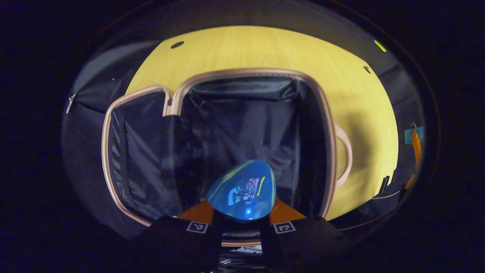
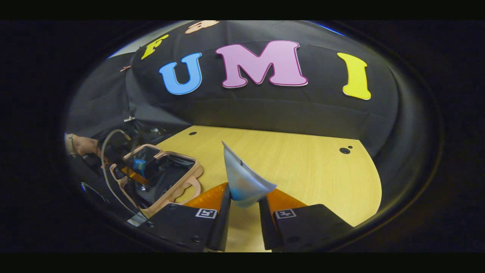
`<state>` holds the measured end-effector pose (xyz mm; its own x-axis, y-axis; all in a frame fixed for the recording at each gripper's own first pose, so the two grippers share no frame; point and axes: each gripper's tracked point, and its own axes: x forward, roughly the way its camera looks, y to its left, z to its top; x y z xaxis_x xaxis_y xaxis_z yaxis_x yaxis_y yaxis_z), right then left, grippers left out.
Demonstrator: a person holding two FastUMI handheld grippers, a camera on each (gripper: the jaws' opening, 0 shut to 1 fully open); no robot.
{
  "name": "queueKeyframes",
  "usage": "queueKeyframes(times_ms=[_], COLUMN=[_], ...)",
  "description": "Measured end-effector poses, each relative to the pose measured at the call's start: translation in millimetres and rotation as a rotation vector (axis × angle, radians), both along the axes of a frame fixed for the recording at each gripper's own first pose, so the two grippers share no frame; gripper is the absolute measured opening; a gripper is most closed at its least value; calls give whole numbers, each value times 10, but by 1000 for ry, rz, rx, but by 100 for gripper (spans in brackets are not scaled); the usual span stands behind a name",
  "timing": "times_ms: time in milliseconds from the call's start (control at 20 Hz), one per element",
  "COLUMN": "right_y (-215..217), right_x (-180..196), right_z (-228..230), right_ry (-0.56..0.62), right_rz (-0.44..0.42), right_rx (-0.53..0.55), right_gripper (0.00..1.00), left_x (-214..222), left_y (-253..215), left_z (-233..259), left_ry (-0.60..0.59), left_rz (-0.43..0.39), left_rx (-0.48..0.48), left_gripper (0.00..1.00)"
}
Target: First open the suitcase, pack the skin care products into it, and then close the suitcase.
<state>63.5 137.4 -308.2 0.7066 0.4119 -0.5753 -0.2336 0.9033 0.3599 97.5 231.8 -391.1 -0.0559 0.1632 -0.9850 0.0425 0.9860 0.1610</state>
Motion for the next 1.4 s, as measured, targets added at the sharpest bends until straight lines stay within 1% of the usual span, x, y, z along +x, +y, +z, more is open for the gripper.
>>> queueKeyframes(times_ms=[50,150,250,350,400,450,600,700,750,800,850,950,1050,1100,1150,1250,1300,1350,1400], right_y=[27,62,99,189,240,307,568,763,895,1032,1181,1537,1937,2124,2299,2629,2791,2931,3079], right_x=[-35,-94,-147,-178,-218,-244,-306,-313,-316,-343,-363,-426,-536,-597,-630,-727,-775,-855,-1020], right_z=[17,35,85,115,129,131,157,216,242,265,279,340,346,293,242,26,-90,-227,-367], right_ry=[4,15,14,8,8,13,49,67,81,98,124,195,312,373,428,550,605,683,802], right_rz=[3,0,-4,7,16,26,56,85,109,131,151,193,243,267,279,292,290,285,282], right_rx=[-3,-16,-39,-51,-59,-59,-30,-7,11,34,63,159,273,306,319,297,289,278,263], right_gripper=[40,40,40,40,40,40,40,40,40,40,40,40,40,40,40,40,40,40,40], left_x=[-42,-34,-91,-205,-200,-159,-189,-139,-64,56,165,250,209,167,91,-89,-196,-304,-464], left_y=[34,87,166,202,215,248,186,121,96,67,53,61,203,353,497,734,869,1019,1226], left_z=[-61,-149,-207,-291,-278,-281,-237,-123,-2,158,358,729,1019,1141,1257,1525,1613,1689,1740], left_ry=[26,20,10,18,-3,-27,-58,-135,-208,-302,-396,-556,-644,-676,-699,-773,-800,-831,-853], left_rz=[-4,-23,-22,10,14,1,2,-20,-42,-72,-91,-89,-50,-27,-3,38,67,102,154], left_rx=[15,56,71,56,49,51,20,-6,-13,-20,-24,-63,-95,-99,-101,-121,-125,-125,-126], left_gripper=[48,48,48,49,51,53,59,66,73,78,86,87,87,87,89,89,87,92,92])
